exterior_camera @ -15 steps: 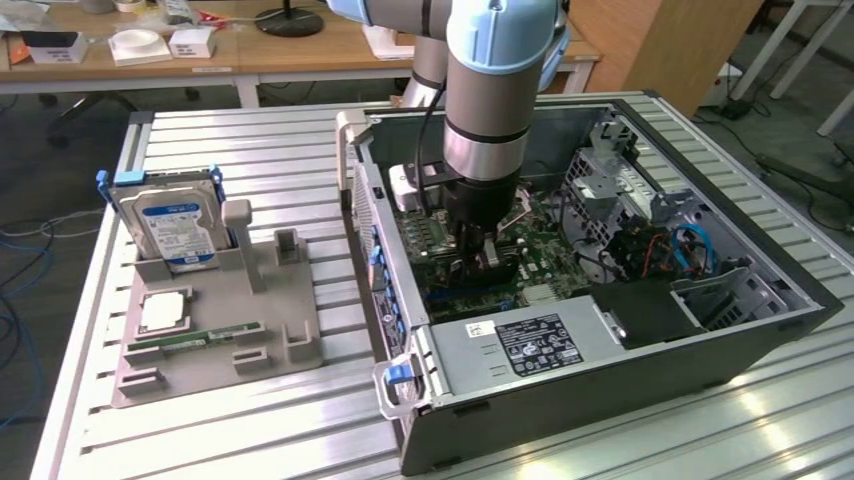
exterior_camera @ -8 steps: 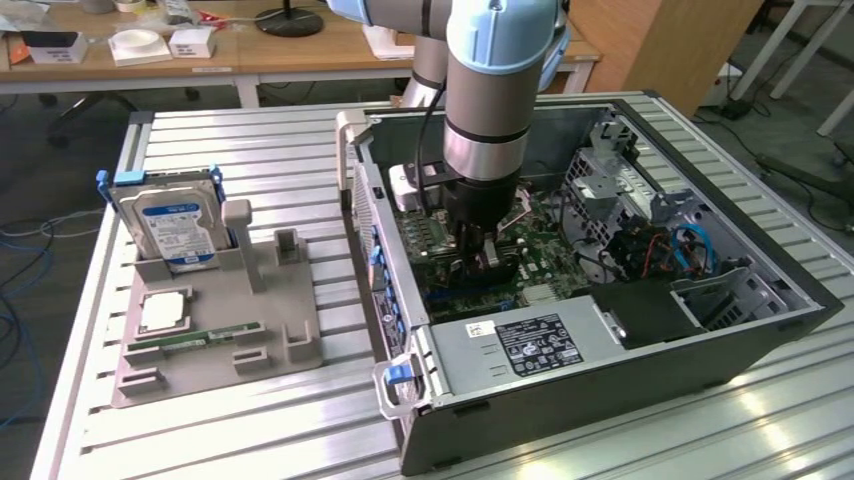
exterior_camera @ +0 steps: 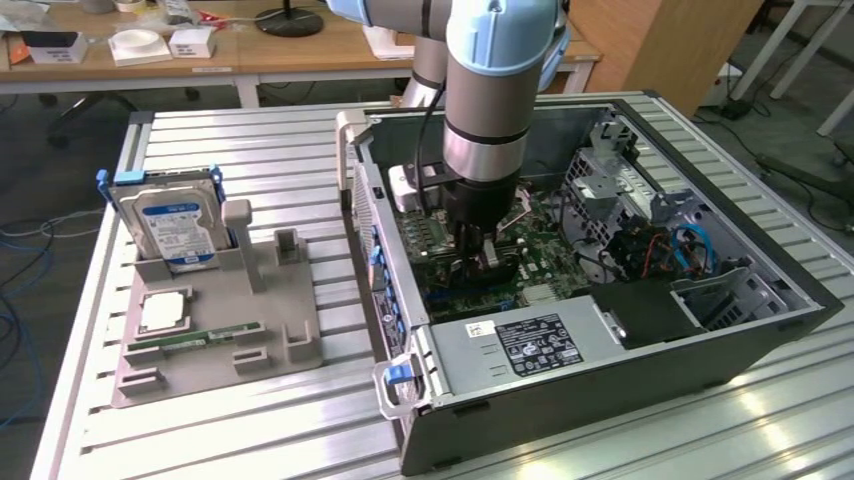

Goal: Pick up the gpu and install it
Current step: 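Insert the gpu into the slot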

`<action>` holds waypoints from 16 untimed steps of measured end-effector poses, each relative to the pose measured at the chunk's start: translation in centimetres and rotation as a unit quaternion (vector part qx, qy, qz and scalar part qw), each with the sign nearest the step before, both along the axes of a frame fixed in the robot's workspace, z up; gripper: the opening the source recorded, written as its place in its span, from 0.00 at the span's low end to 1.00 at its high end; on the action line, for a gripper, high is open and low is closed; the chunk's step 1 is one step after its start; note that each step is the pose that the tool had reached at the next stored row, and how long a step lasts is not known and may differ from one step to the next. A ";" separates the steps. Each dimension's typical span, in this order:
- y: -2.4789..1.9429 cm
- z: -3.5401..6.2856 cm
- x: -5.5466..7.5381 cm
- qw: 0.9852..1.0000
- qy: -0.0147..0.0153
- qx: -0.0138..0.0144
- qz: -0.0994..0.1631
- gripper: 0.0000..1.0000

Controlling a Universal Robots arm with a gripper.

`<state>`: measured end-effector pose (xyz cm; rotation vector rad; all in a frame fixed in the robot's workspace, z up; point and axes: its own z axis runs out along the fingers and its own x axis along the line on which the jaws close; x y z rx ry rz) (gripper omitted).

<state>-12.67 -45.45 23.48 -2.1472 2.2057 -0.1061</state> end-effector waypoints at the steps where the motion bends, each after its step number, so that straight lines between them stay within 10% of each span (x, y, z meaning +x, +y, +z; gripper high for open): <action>1: 0.00 0.07 0.0 1.000 0.000 0.000 0.000 0.33; 16: 0.01 2.08 0.0 1.000 -0.001 0.000 0.000 0.33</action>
